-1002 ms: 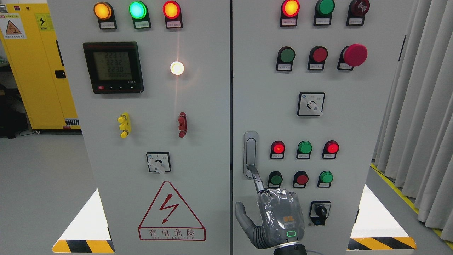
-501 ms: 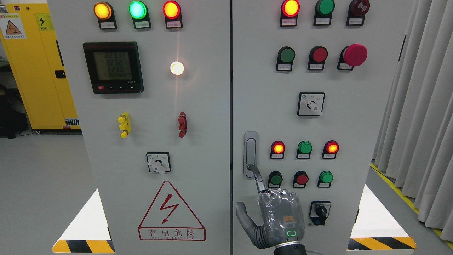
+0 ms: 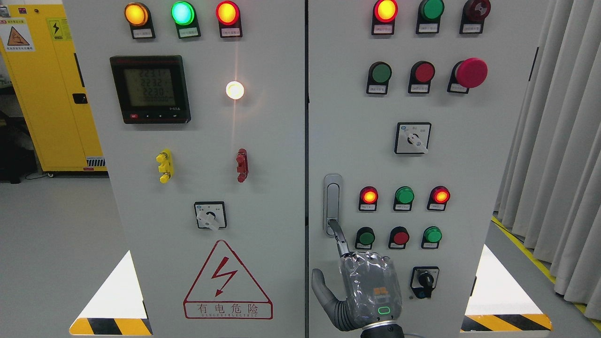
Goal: Release door handle
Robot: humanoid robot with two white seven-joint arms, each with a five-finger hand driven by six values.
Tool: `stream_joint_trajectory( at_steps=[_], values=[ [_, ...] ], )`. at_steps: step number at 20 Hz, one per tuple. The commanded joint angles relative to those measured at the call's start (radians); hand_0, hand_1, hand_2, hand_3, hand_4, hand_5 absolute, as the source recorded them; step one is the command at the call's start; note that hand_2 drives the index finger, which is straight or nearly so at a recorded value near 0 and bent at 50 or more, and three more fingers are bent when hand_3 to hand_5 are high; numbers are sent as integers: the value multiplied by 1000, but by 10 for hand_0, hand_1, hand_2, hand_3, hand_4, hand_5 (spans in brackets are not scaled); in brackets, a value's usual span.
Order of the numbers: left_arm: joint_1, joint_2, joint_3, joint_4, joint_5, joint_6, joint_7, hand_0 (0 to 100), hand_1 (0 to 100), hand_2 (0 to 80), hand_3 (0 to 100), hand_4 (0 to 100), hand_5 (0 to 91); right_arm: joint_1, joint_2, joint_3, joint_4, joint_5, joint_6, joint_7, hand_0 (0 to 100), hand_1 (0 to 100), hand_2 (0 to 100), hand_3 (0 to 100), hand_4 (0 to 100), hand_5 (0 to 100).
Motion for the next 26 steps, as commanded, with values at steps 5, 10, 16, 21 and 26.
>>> stream_joint_trajectory(
  at_steps=[5, 10, 16, 21, 26],
  values=[
    [0, 0, 0, 0, 0, -1, 0, 120, 556, 0, 0, 0, 0, -1, 0, 3, 4, 2, 1, 2, 546, 340, 0, 1000, 1000, 1000],
    [0, 0, 0, 0, 0, -1, 0, 120, 556, 0, 0, 0, 0, 3, 0, 0, 4, 2, 2, 22, 547, 340, 0, 1000, 1000, 1000],
    [0, 0, 0, 0, 0, -1, 0, 120, 556, 0, 0, 0, 0, 3, 0, -2, 4, 2, 4, 24, 548, 341, 1, 1000, 1000, 1000],
    [0, 0, 0, 0, 0, -1, 0, 120, 556, 0, 0, 0, 0, 4, 0, -2, 4, 2, 4, 25, 549, 341, 6, 1000, 1000, 1000],
    [0, 0, 0, 0, 0, -1, 0, 120, 556, 0, 0, 0, 0, 7, -1, 0, 4, 2, 4, 39, 548, 342, 13, 1000, 1000, 1000]
  ],
)
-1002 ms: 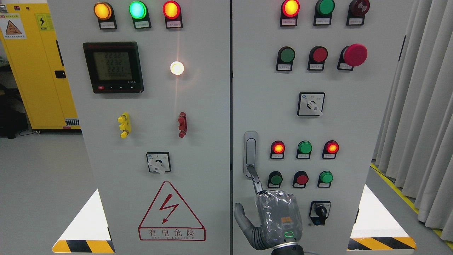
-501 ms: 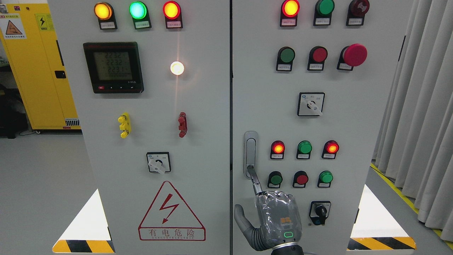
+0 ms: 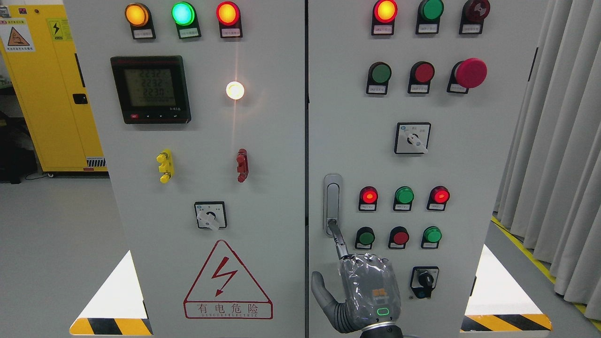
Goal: Release door handle
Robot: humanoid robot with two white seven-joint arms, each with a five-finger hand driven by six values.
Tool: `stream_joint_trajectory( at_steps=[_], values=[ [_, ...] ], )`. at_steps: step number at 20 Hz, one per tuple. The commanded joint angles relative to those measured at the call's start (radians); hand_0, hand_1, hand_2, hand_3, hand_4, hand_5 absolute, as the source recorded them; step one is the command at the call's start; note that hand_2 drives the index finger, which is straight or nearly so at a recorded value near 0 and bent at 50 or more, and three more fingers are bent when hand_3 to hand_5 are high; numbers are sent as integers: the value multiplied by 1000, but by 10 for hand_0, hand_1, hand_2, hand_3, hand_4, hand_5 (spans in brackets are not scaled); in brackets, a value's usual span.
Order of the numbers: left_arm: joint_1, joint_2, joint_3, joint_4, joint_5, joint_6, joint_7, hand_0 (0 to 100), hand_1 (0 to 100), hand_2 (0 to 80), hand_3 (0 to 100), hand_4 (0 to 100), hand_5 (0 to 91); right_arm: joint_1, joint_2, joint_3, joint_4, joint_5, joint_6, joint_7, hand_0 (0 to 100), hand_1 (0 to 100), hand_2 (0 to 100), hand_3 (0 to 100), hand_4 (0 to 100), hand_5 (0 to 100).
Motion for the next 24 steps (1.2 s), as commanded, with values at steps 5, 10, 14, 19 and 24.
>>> stream_joint_trajectory(
  at_steps=[5, 10, 14, 19, 24],
  values=[
    [0, 0, 0, 0, 0, -1, 0, 120, 556, 0, 0, 0, 0, 3, -1, -1, 1, -2, 1, 12, 547, 343, 14, 1000, 1000, 1000],
    [0, 0, 0, 0, 0, -1, 0, 120, 556, 0, 0, 0, 0, 7, -1, -1, 1, -3, 1, 15, 542, 343, 15, 1000, 1000, 1000],
    [0, 0, 0, 0, 0, -1, 0, 120, 556, 0, 0, 0, 0, 12, -1, -1, 1, -3, 1, 17, 539, 343, 18, 1000, 1000, 1000],
    [0, 0, 0, 0, 0, -1, 0, 120, 556, 0, 0, 0, 0, 15, -1, -1, 1, -3, 1, 17, 537, 343, 20, 1000, 1000, 1000],
    [0, 0, 0, 0, 0, -1, 0, 120, 556, 0, 0, 0, 0, 26, -2, -1, 1, -5, 1, 15, 537, 343, 21, 1000, 1000, 1000]
  ],
)
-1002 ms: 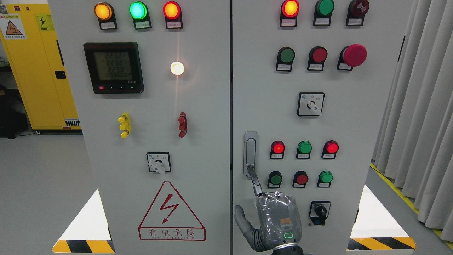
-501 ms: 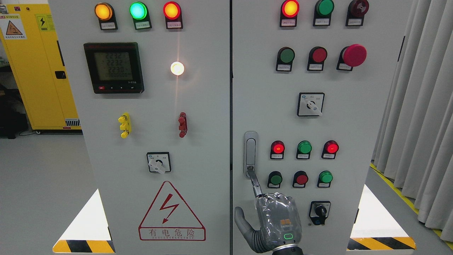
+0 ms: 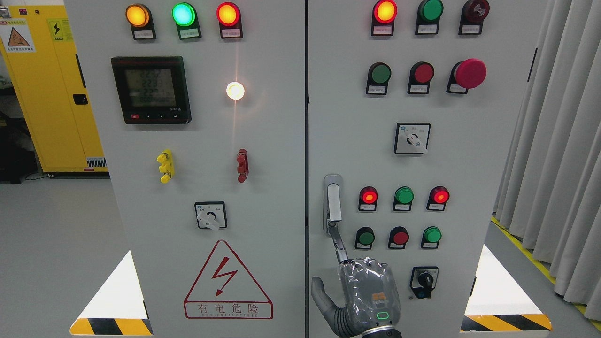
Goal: Release door handle
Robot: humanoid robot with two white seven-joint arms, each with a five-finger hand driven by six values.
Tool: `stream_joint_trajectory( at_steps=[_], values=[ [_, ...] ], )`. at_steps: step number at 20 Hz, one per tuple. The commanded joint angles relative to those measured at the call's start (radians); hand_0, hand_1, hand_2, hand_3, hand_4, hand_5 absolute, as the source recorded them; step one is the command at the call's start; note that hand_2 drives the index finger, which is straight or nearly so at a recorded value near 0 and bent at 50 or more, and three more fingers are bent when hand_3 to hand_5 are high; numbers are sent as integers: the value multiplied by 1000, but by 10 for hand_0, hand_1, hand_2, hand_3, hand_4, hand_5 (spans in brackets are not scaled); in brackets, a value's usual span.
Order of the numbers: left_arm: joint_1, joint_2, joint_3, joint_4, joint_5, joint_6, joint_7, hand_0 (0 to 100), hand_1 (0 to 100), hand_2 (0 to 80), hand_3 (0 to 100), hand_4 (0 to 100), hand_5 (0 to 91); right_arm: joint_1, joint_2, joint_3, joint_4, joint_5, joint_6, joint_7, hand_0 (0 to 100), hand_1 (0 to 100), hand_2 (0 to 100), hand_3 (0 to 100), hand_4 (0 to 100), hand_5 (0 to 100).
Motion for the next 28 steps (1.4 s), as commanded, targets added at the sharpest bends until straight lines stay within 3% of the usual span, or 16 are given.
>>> stream_joint_trajectory(
  at_steps=[1, 17, 20, 22, 25, 28],
  values=[
    [0, 0, 0, 0, 0, -1, 0, 120, 556, 0, 0, 0, 0, 7, -3, 0, 0, -1, 1, -10, 537, 343, 22, 1000, 1000, 1000],
    [0, 0, 0, 0, 0, -1, 0, 120, 556, 0, 0, 0, 0, 7, -3, 7, -60, -5, -7, -24, 536, 344, 26, 1000, 1000, 1000],
    [0, 0, 0, 0, 0, -1, 0, 120, 556, 0, 0, 0, 0, 7, -3, 6, -66, -7, -10, -33, 537, 344, 150, 1000, 1000, 1000],
    [0, 0, 0, 0, 0, -1, 0, 120, 556, 0, 0, 0, 0, 7, -3, 1, -71, -7, -13, -54, 562, 348, 369, 1000, 984, 1000],
    [0, 0, 0, 0, 0, -1, 0, 120, 556, 0, 0, 0, 0, 7, -4, -8, -97, -12, -19, -54, 734, 379, 536, 959, 910, 952],
    [0, 0, -1, 0, 0, -1, 0, 120, 556, 0, 0, 0, 0, 8, -4, -19, -111, -15, -24, -53, 806, 356, 640, 979, 900, 934]
  ],
)
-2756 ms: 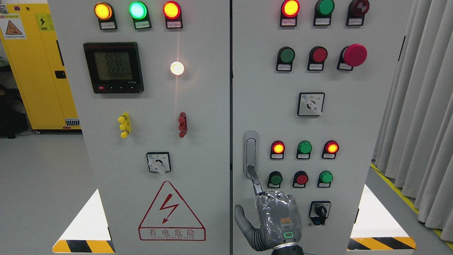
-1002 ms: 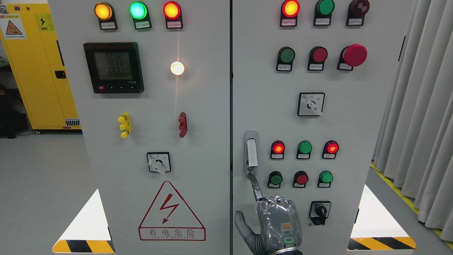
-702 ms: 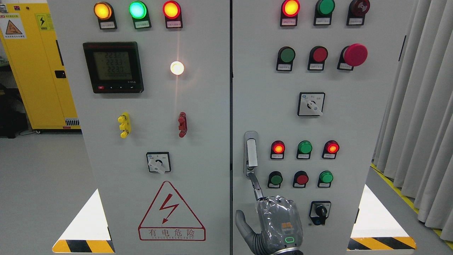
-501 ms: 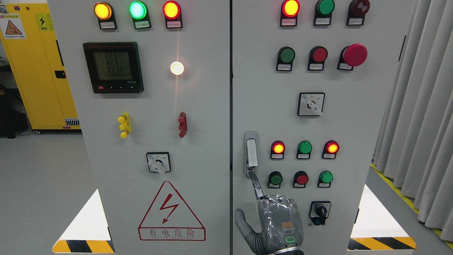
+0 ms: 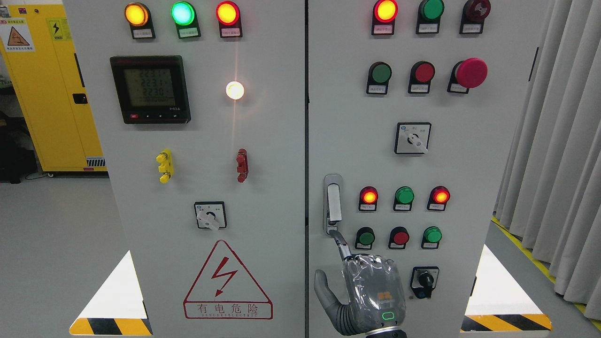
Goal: Release door handle
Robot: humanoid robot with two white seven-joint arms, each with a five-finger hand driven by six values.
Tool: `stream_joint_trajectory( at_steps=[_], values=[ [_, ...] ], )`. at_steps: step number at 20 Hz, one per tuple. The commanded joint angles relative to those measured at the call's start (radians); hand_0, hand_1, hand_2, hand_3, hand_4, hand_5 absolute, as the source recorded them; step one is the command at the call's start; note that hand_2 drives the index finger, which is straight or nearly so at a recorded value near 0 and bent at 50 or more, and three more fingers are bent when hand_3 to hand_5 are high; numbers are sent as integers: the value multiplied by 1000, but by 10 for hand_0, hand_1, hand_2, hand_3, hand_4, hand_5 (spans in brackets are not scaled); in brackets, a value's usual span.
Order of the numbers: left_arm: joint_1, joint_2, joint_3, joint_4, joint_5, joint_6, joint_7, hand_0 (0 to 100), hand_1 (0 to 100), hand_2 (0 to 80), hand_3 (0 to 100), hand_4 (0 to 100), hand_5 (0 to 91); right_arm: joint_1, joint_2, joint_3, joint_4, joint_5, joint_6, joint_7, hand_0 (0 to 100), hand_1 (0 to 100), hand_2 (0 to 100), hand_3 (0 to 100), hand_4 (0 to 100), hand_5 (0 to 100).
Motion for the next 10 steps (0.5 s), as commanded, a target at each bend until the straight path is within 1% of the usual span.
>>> stream_joint_trajectory(
  at_steps=[1, 2, 3, 4, 6, 7, 10],
  values=[
    [0, 0, 0, 0, 0, -1, 0, 120, 556, 0, 0, 0, 0, 1, -1, -20, -46, -5, -3, -1, 644, 346, 720, 1000, 935, 937],
    [0, 0, 0, 0, 0, -1, 0, 120, 556, 0, 0, 0, 0, 0, 0, -20, -48, -5, -3, 1, 587, 346, 726, 1000, 939, 944],
    [0, 0, 0, 0, 0, -1, 0, 120, 556, 0, 0, 0, 0, -1, 2, -21, -49, -6, -3, 2, 508, 340, 765, 1000, 960, 960],
    [0, 0, 0, 0, 0, -1, 0, 120, 556, 0, 0, 0, 0, -4, 2, -21, -49, -6, -3, 5, 393, 327, 819, 1000, 982, 974],
    [0, 0, 0, 0, 0, -1, 0, 120, 556, 0, 0, 0, 0, -11, 3, -18, -48, -34, -3, 12, 363, 295, 855, 1000, 1000, 988],
    [0, 0, 0, 0, 0, -1, 0, 120, 556, 0, 0, 0, 0, -16, 3, -18, -48, -46, -3, 13, 362, 251, 877, 1000, 1000, 990],
    [0, 0, 0, 0, 0, -1, 0, 120, 556, 0, 0, 0, 0, -30, 5, -18, -43, -49, -3, 18, 342, 186, 906, 1000, 1000, 992]
  ],
)
